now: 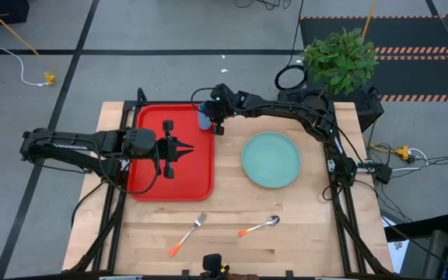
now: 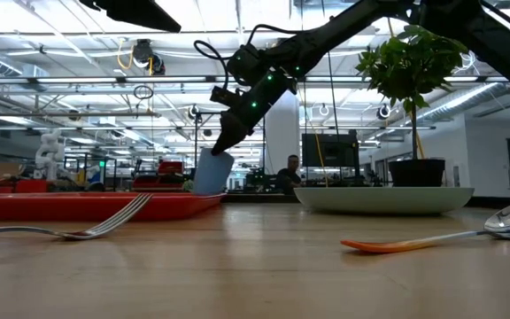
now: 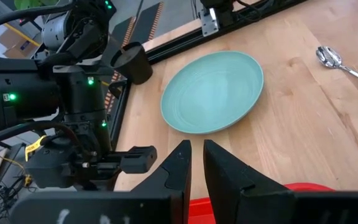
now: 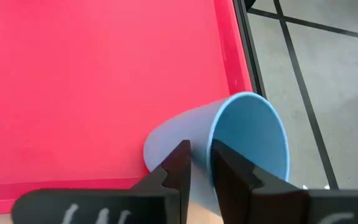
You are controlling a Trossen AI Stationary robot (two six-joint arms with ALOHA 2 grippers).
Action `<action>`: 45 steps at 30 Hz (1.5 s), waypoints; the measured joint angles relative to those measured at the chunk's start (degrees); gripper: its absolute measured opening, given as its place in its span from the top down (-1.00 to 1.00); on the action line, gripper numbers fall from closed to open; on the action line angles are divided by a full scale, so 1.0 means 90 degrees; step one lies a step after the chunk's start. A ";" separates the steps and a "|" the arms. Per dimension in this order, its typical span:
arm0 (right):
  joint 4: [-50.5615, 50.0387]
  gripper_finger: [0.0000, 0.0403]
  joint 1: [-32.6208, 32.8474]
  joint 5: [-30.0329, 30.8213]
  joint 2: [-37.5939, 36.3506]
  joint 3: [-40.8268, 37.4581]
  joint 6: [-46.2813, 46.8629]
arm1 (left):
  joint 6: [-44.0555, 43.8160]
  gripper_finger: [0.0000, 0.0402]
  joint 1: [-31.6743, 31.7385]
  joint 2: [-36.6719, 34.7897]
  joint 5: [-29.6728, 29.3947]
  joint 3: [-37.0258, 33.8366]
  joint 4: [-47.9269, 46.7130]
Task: Pick and place plate/cup/fork/spoon on tray
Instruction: Put the blue cup on the red serving tray
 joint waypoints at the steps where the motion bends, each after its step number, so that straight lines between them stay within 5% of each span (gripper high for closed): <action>1: 0.0000 0.71 0.0000 0.0000 0.0000 0.0000 0.0000 | 0.0000 0.77 0.0000 0.0000 0.0002 0.0000 0.0000; 23: 0.0007 0.66 0.0243 -0.0318 0.0000 -0.0002 0.0109 | 0.0002 0.77 0.0002 0.0000 0.0002 0.0000 0.0005; 31: 0.0347 0.30 0.0388 0.0363 -0.0062 -0.0011 0.0126 | 0.0002 0.77 0.0000 0.0000 0.0002 0.0000 0.0005; 36: 0.0190 0.15 0.0572 -0.0062 -0.0340 -0.0010 0.0034 | 0.0005 0.77 0.0000 0.0000 0.0003 0.0000 -0.0001; 45: 0.1356 0.41 0.0994 -0.0285 -0.0308 -0.0883 0.0999 | 0.0020 0.77 0.0000 0.0002 0.0005 0.0000 0.0044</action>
